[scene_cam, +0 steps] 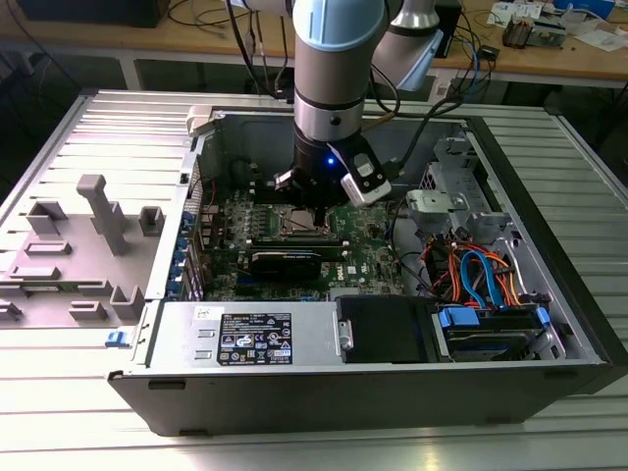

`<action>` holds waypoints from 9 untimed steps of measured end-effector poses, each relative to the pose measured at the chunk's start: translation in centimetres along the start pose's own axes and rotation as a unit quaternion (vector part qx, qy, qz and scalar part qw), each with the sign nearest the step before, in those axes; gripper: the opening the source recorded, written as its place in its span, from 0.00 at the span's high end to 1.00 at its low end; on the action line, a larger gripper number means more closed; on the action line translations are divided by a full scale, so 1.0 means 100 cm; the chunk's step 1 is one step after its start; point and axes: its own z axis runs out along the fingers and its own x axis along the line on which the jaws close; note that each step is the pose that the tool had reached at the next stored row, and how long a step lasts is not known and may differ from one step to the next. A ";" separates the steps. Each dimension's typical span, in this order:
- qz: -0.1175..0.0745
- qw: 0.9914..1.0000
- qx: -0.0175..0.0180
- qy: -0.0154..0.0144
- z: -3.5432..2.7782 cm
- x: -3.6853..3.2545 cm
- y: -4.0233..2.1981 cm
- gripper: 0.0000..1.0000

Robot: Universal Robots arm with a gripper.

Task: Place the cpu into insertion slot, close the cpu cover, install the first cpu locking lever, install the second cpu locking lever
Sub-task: 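Install the second cpu locking lever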

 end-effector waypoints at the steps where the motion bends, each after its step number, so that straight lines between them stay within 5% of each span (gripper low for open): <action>1: 0.000 1.000 -0.003 0.000 -0.0003 0.0011 -0.0031 0.89; 9: 0.000 1.000 -0.003 0.000 -0.0004 0.0028 -0.0050 0.89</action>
